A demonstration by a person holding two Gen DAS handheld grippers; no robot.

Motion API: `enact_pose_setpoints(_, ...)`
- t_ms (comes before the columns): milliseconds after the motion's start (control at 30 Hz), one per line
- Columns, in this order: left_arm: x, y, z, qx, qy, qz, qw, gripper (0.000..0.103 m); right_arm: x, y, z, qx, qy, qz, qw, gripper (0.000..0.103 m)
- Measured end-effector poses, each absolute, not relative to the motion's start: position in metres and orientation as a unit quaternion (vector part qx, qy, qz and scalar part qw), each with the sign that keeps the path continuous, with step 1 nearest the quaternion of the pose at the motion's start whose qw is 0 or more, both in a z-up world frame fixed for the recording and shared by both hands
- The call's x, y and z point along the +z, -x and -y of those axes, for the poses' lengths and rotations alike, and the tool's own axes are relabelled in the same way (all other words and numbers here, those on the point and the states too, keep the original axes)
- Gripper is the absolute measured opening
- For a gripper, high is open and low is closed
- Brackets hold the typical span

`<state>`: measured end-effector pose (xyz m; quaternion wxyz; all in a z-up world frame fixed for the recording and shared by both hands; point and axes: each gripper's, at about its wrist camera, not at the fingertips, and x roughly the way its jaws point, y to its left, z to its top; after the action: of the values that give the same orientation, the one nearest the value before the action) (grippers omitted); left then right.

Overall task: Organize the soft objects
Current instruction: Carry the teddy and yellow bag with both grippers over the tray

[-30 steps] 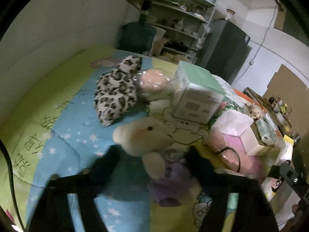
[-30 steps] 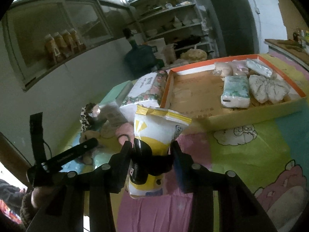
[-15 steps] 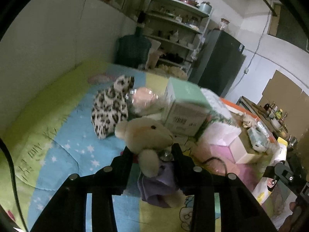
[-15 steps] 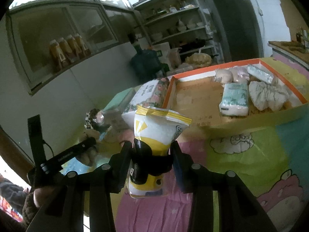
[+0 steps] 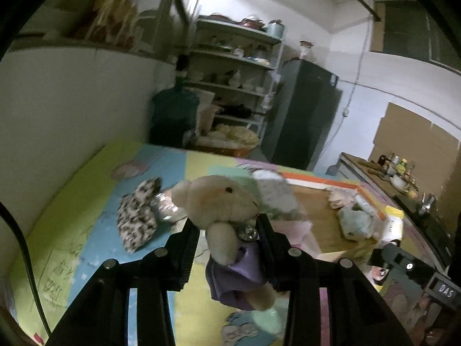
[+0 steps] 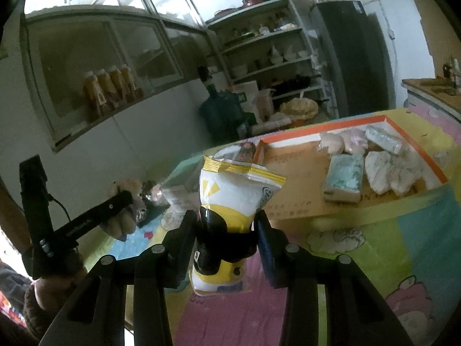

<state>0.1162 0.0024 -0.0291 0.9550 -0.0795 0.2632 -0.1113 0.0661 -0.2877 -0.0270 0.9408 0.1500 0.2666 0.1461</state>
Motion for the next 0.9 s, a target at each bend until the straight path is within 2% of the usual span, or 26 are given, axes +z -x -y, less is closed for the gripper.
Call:
enact_pose_setpoints(467,0.002,-0.126,0.075,-0.189,0.058,-0.242,0.95,0.041,-0.008,-0.057,0.328,0.11,-0.156,-0.231,0.954,0.042)
enact_pose_setpoints(900,0.001,-0.135,0.131,-0.224,0.037,-0.242,0.943,0.041,0.002,-0.055,0.374,0.073,-0.166,-0.2,0.963,0.042)
